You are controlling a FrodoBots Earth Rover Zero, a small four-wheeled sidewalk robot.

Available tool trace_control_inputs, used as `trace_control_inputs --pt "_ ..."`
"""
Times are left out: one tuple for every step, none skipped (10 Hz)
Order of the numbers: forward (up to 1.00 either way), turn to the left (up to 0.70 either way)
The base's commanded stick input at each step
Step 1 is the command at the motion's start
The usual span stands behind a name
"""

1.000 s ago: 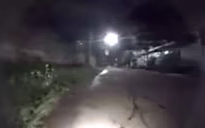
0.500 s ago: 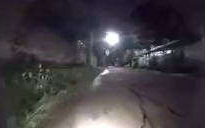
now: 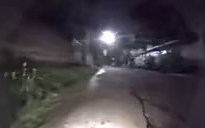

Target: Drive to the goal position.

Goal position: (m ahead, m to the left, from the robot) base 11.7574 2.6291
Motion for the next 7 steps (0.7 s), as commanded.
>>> trace_control_inputs --pt "0.5 -0.5" --pt "0.5 -0.41" --pt "0.5 -0.3" --pt "0.5 -0.2" --pt "0.5 -0.09" --pt "0.5 0.0" --pt "0.5 0.0"
